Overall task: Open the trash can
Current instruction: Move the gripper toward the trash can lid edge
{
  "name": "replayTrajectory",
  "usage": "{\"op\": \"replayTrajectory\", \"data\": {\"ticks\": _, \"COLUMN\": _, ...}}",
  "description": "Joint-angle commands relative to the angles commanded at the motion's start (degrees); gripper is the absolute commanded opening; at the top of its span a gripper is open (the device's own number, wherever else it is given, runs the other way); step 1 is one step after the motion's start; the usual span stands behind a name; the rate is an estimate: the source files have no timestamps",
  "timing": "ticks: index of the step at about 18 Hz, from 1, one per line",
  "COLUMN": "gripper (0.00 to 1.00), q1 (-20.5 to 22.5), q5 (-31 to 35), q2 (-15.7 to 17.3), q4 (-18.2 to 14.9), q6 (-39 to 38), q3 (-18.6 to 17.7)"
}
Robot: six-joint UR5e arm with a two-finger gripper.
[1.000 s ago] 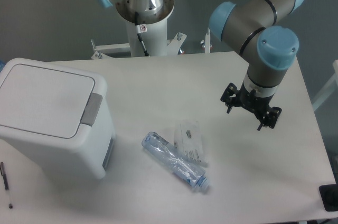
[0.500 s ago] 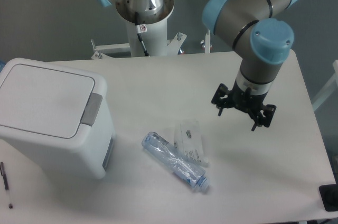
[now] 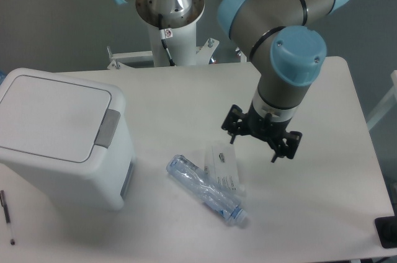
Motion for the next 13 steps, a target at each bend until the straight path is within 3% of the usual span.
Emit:
{"op": "replayTrajectory", "data": {"ticks": 4, "gripper": 1.00, "q1": -1.2, "q5": -5.4, "q2": 0.3, "q4": -2.7, "q6": -4.6, "q3": 1.1}}
{"op": "replayTrajectory", "data": {"ticks": 10, "gripper": 1.00, "q1": -4.2, "q5": -10.4, "q2": 0.3, "q4": -9.1, "q6": -10.1, "q3": 5.6}}
{"op": "replayTrajectory", "data": {"ticks": 13, "gripper": 1.00, "q1": -5.6, "q5": -11.6, "q2": 0.1, "q4": -9.9, "q6": -11.7, "q3": 6.9}}
